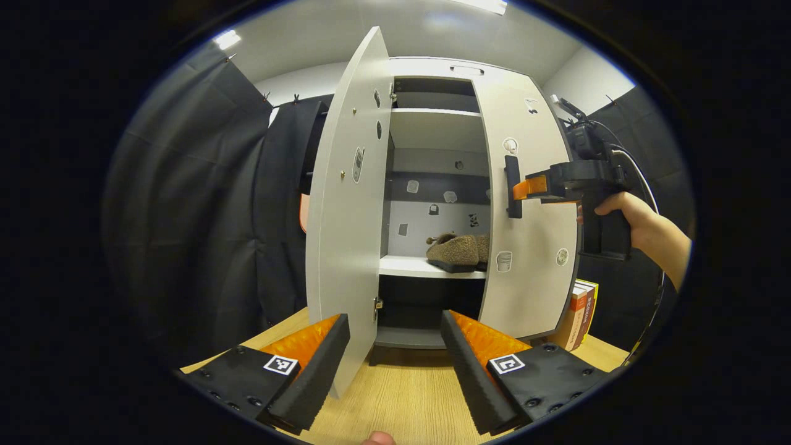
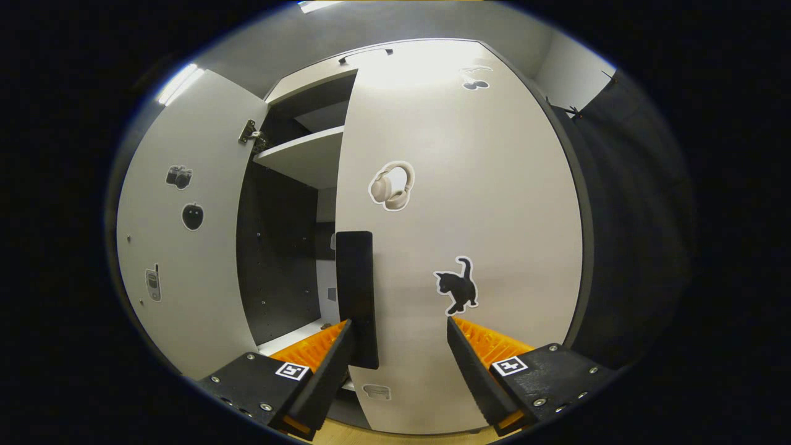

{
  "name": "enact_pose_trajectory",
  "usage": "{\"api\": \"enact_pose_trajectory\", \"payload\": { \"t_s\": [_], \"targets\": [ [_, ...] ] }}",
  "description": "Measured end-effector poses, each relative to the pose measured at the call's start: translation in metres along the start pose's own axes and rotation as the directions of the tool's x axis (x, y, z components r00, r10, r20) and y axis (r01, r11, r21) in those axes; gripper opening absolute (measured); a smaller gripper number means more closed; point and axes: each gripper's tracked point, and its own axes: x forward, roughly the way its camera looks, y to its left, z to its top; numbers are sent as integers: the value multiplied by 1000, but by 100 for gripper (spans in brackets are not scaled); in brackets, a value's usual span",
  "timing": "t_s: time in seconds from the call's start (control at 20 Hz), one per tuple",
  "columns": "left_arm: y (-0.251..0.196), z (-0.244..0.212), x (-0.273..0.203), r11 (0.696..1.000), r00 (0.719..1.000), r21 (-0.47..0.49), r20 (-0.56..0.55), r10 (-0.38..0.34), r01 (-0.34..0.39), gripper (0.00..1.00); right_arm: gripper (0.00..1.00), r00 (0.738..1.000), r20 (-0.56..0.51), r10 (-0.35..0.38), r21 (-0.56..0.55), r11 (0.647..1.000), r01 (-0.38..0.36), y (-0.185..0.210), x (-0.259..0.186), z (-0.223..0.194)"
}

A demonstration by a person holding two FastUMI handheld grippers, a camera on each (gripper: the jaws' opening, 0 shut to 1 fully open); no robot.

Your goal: Grab one shoe with the right hand and put it into the shoe cabinet, grab the other shoe with the left hand and put it into the shoe cabinet; then close the right door with the right hand and the left door with the left hand.

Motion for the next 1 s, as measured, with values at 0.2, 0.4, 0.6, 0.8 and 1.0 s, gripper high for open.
{"api": "enact_pose_trajectory", "payload": {
  "t_s": [0.2,0.4,0.6,0.8,1.0],
  "targets": [
    [0,3,-1,1000,1000,-7,-1,4,-4,96,92,1000,-6,-22,-5,1000,22,-6,-7,-2],
    [0,9,-2,1000,1000,-7,6,9,-9,94,92,999,23,-36,10,999,36,-16,-39,6],
    [-2,19,-1,1000,1000,-3,16,6,-6,97,92,996,59,-69,17,998,68,-33,-94,11],
    [-3,28,-1,1000,1000,-15,18,9,-9,94,92,995,51,-81,32,996,79,-45,-144,-7],
    [8,45,-7,999,998,-9,44,50,-50,97,92,989,79,-122,19,993,121,-60,-186,-28]
  ]
}}
